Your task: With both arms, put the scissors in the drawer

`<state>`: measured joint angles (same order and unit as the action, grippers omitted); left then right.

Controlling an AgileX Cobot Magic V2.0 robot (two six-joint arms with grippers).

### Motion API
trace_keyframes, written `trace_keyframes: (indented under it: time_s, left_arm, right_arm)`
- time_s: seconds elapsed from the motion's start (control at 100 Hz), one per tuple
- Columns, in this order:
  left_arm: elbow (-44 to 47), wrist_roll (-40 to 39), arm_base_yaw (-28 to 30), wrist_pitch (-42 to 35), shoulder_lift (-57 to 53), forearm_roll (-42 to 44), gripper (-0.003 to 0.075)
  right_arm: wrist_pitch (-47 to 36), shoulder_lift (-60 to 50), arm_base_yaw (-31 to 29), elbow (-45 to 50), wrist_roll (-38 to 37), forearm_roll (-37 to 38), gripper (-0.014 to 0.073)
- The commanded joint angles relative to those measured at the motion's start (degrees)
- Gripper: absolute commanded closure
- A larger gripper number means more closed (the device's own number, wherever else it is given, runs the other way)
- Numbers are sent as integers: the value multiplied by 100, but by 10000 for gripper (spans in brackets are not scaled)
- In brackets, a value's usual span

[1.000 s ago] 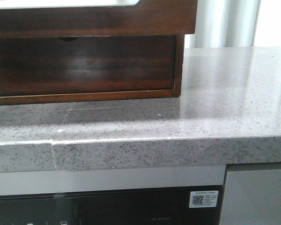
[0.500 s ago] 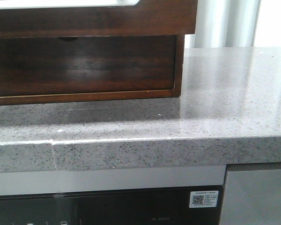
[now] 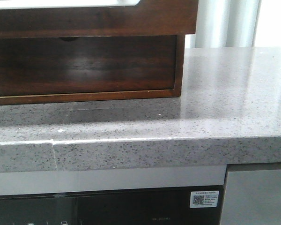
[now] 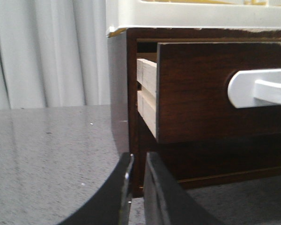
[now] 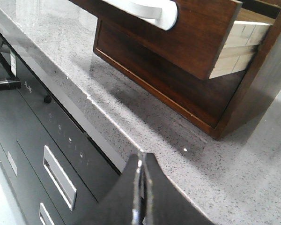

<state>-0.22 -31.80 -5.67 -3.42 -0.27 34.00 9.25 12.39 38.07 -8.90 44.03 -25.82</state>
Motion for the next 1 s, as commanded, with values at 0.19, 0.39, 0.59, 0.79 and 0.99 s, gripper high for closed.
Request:
trace_keyframes:
  time_s: [0.19, 0.39, 0.59, 0.79, 0.99]
  left_arm:
    - [135, 3586, 109, -1139, 20, -2754, 717]
    - [134, 3770, 581, -825, -196, -3353, 717]
    - [134, 4049, 1183, -181, -196, -3700, 717]
    - [134, 4049, 1198, 947, -204, -4153, 717]
    - [134, 4049, 1035, 1860, -204, -4058, 717]
  right_arm:
    - [-427, 37, 2, -154, -18, -53, 690]
    - [-427, 37, 2, -154, -18, -53, 690]
    - [-438, 37, 2, -154, -18, -53, 690]
    - [-438, 37, 2, -154, -18, -53, 690]
    - [-438, 37, 2, -154, -18, -53, 690]
